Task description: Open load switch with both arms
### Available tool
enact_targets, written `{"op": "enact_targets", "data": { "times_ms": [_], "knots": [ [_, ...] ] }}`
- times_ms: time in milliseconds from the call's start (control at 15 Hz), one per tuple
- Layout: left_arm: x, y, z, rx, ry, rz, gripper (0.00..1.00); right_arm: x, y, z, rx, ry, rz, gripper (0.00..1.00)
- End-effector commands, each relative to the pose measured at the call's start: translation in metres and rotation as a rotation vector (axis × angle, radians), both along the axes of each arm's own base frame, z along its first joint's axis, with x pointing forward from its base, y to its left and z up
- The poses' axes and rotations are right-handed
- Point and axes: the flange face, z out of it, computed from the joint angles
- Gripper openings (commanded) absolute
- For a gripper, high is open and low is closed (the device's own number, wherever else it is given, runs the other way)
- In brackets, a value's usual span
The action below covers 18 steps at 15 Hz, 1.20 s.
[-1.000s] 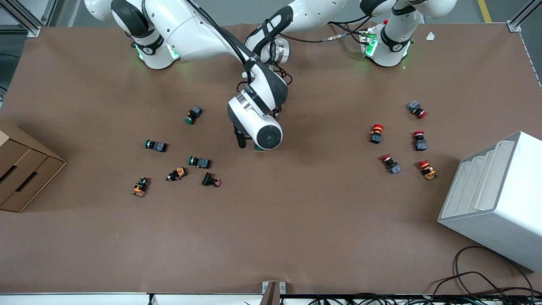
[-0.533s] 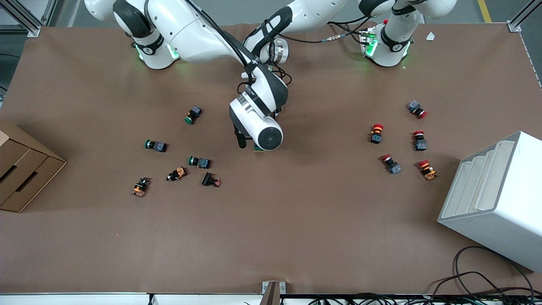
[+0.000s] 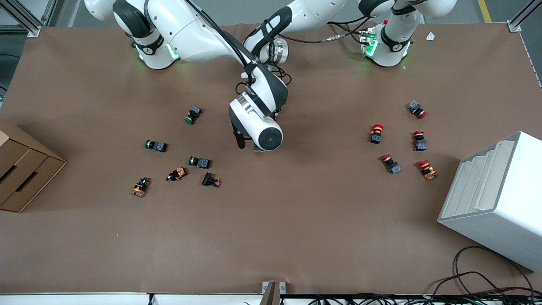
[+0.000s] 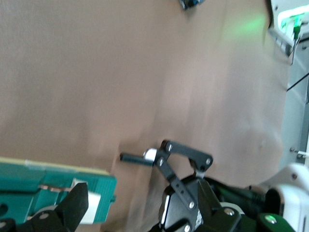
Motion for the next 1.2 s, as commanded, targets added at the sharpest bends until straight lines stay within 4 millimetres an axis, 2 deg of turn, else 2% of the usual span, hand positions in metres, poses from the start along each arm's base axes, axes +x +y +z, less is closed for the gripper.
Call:
{"op": "enact_targets", "data": {
  "times_ms": [0,133,267,400,533,667,800,1000,1133],
  "knots": [
    [-0.011,-0.008,-0.026,-0.017,0.058,0.007,1.00,0.031,-0.030,0.024,0.059,0.005,0.068,1.00],
    [-0.011,-0.008,-0.026,-0.016,0.059,0.008,1.00,0.063,-0.064,0.043,0.135,0.023,0.104,1.00],
    [-0.016,-0.008,-0.029,-0.011,0.060,0.000,1.00,0.091,-0.101,0.054,0.207,0.039,0.152,1.00],
    [-0.014,-0.008,-0.028,-0.013,0.058,0.001,1.00,0.118,-0.141,0.088,0.264,-0.011,0.232,1.00],
    [-0.014,-0.010,-0.026,-0.015,0.056,-0.001,1.00,0.140,-0.181,0.109,0.317,-0.035,0.363,1.00],
    [-0.013,-0.012,-0.022,-0.020,0.055,0.003,1.00,0.163,-0.234,0.140,0.420,-0.059,0.468,1.00],
    [-0.011,-0.019,-0.012,-0.022,0.061,0.014,0.99,0.181,-0.293,0.167,0.529,-0.083,0.567,1.00],
    [-0.007,-0.029,0.005,0.042,0.109,0.055,0.99,0.194,-0.358,0.194,0.610,-0.106,0.701,1.00],
    [-0.004,-0.035,0.024,0.095,0.150,0.062,0.99,0.198,-0.393,0.216,0.609,-0.107,0.820,1.00]
  ]
}}
